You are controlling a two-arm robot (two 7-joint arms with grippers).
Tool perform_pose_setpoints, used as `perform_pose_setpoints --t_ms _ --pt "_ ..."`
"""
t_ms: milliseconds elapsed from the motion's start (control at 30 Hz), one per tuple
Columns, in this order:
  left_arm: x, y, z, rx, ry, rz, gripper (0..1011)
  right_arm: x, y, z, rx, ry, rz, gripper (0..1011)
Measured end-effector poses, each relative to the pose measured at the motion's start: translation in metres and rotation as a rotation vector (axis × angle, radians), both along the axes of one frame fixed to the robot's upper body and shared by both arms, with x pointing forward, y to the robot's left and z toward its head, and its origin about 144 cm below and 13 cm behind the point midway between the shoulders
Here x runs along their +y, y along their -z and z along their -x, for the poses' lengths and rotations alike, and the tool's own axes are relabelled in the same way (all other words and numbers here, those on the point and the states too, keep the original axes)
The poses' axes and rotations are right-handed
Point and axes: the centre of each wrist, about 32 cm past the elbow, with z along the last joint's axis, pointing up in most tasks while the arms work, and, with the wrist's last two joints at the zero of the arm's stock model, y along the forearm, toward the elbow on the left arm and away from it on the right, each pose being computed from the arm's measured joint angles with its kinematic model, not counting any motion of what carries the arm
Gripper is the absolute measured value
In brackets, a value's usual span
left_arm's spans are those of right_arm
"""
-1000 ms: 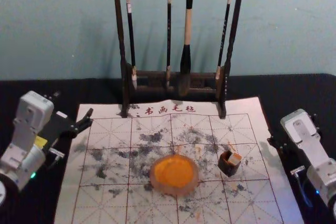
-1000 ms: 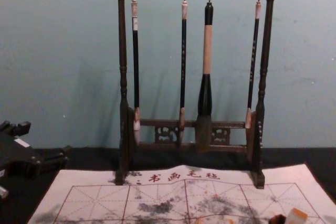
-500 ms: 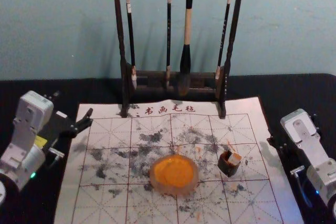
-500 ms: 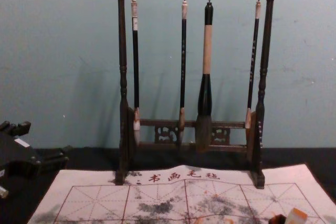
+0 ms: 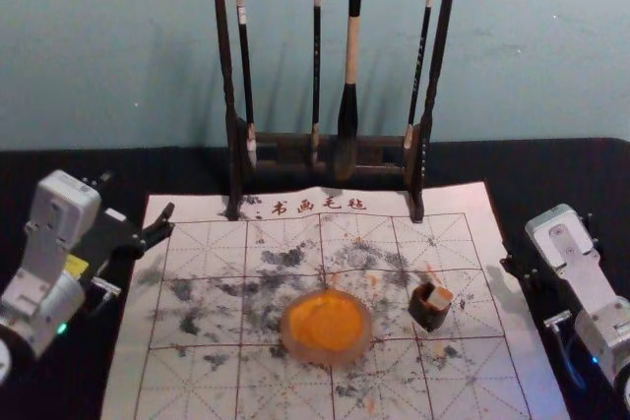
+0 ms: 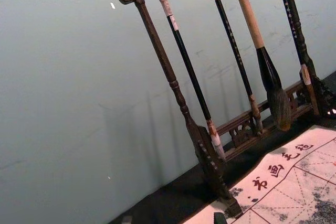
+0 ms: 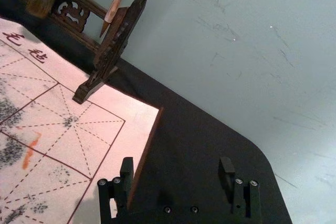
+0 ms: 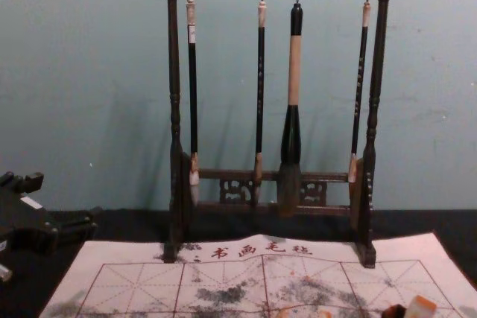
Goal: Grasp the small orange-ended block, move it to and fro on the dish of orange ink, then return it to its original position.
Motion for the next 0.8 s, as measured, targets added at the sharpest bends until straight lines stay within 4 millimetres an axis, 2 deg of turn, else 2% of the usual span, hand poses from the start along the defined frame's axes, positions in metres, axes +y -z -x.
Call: perform_pose_setpoints --t_ms 800 --pt "0.0 0.0 0.0 0.0 0.0 0.0 1001 0.0001 -0.0002 0.0 0.0 0.0 0.0 1003"
